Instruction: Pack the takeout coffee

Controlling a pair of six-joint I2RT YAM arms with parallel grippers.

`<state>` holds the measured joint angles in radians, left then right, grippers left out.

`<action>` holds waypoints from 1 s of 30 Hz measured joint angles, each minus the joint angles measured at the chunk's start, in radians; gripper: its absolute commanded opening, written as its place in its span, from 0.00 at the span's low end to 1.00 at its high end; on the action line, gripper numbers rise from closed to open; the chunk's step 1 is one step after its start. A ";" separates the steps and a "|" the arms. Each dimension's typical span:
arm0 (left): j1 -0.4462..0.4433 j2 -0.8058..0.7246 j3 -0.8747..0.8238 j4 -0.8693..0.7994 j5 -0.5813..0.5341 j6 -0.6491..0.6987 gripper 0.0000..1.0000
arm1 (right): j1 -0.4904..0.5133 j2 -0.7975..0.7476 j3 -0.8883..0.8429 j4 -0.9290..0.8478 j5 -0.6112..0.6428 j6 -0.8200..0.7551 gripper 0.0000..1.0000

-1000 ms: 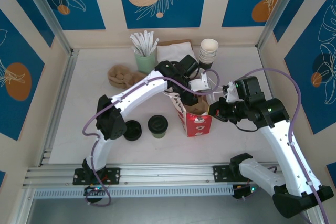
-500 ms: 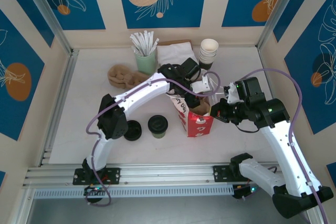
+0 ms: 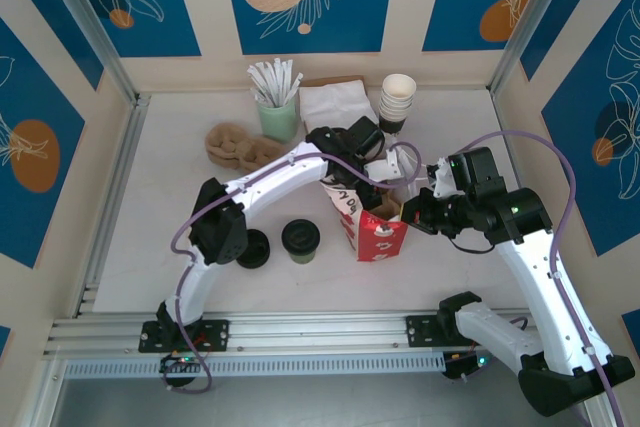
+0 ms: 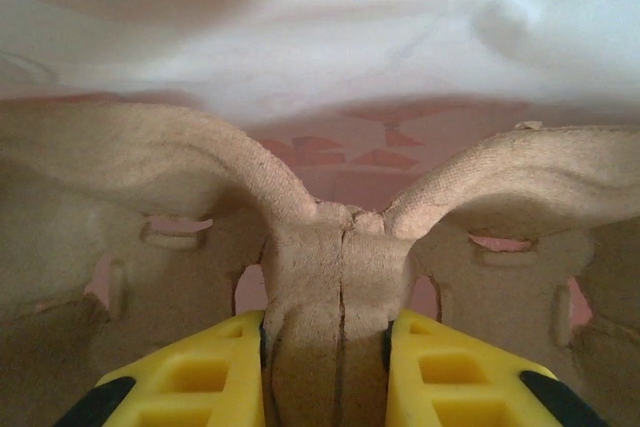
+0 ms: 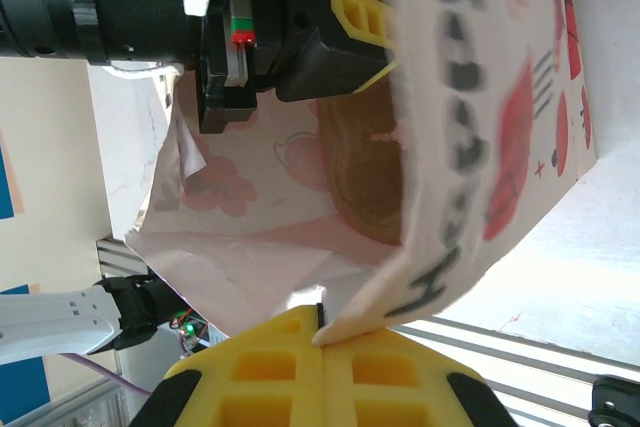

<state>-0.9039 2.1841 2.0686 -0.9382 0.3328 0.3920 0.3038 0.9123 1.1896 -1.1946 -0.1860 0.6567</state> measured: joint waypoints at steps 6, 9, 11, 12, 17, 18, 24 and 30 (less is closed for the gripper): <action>0.000 0.037 -0.034 0.012 0.000 0.000 0.26 | -0.004 0.000 0.000 -0.005 0.000 -0.004 0.03; 0.000 0.045 -0.039 0.012 0.000 0.000 0.27 | -0.005 0.000 0.000 -0.005 0.000 -0.004 0.03; 0.000 0.045 -0.039 0.017 0.000 0.000 0.28 | -0.005 0.000 0.000 -0.004 0.000 -0.004 0.03; 0.000 0.045 -0.039 0.019 0.000 -0.001 0.30 | -0.005 0.000 0.000 -0.004 0.000 -0.004 0.03; 0.000 0.045 -0.040 0.024 0.000 -0.009 0.41 | -0.005 0.000 0.000 -0.003 0.000 -0.004 0.03; -0.001 0.045 -0.040 0.026 0.000 -0.013 0.43 | -0.005 0.000 0.000 -0.003 0.000 -0.004 0.03; -0.002 0.045 -0.039 0.034 0.011 -0.025 0.60 | -0.008 0.000 0.000 -0.004 0.000 -0.004 0.03; -0.002 0.044 -0.013 0.034 0.025 -0.042 0.78 | -0.010 0.000 0.000 -0.003 0.000 -0.004 0.03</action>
<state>-0.9058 2.2284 2.0552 -0.9047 0.3576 0.3504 0.2939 0.9123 1.1896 -1.1976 -0.1864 0.6529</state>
